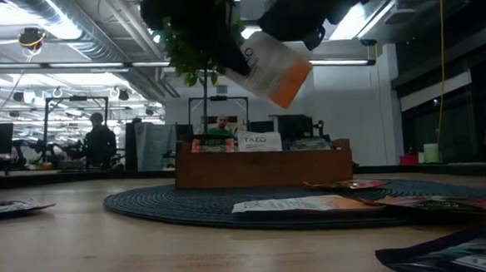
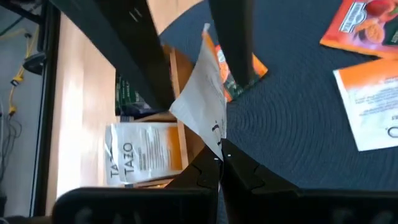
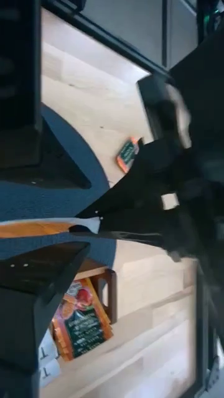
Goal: Pick & Place Tea
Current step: Put the white tea bag into the middle of the wooden organizer
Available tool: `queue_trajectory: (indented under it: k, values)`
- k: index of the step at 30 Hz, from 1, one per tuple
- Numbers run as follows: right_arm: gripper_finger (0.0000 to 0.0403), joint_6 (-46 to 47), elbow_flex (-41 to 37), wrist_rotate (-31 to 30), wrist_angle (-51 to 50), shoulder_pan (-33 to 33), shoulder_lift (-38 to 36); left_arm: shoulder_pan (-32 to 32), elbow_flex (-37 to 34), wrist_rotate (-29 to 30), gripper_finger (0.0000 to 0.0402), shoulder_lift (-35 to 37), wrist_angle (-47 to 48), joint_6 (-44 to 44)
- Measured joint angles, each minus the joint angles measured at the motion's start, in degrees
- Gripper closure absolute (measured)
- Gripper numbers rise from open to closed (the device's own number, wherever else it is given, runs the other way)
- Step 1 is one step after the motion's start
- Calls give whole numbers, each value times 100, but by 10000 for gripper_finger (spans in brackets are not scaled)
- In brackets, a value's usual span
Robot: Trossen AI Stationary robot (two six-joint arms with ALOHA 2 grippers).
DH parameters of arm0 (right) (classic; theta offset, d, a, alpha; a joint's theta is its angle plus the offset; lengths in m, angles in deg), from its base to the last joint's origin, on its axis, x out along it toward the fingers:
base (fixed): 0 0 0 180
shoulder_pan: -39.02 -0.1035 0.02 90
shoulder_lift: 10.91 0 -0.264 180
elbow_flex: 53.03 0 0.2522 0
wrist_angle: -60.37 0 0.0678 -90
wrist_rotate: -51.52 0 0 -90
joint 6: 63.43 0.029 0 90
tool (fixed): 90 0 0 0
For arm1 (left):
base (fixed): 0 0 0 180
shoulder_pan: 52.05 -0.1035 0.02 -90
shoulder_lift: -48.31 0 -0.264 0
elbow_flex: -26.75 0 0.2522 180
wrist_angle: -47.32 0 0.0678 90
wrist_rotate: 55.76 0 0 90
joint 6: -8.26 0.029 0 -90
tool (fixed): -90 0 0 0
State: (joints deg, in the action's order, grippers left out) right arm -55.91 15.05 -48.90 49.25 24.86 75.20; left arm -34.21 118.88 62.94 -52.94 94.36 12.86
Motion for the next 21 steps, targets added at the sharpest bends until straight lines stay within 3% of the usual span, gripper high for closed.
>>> queue_trajectory:
  k: [12, 21]
  values:
    - [264, -184, 0, -44, 234, 0, 196, -34, 0, -105, 399, -50, -24, 47]
    - [299, -146, 0, -46, 190, 0, 194, -36, 2, -30, 399, -46, -54, 66]
